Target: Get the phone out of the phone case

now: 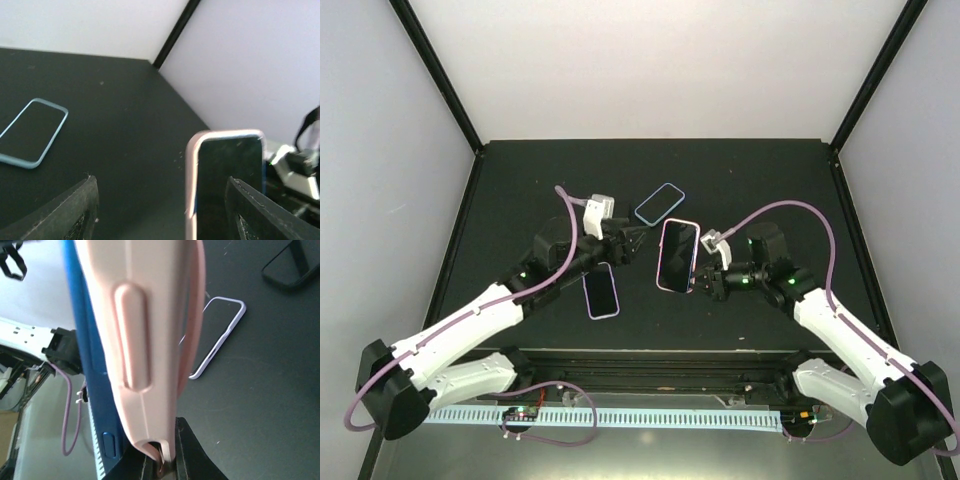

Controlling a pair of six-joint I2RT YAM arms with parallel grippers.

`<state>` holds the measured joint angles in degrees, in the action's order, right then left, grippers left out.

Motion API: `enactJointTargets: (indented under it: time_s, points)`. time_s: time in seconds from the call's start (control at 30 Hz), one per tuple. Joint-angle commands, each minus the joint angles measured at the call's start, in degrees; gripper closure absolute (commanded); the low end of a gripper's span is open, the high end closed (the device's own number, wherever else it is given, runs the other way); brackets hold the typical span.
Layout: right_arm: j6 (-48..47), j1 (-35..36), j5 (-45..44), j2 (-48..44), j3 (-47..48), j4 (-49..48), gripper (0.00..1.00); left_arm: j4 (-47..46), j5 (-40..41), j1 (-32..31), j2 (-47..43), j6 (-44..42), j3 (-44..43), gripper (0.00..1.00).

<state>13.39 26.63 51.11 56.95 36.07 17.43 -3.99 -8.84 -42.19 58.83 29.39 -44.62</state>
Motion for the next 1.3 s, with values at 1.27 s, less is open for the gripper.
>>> enactJointTargets:
  time_s: [1.27]
  points:
    - [9.74, -11.16, -33.05, 5.99, 7.85, 15.54, 0.99, 11.56, 35.83, -26.82, 18.27, -19.90, -3.64, 0.31]
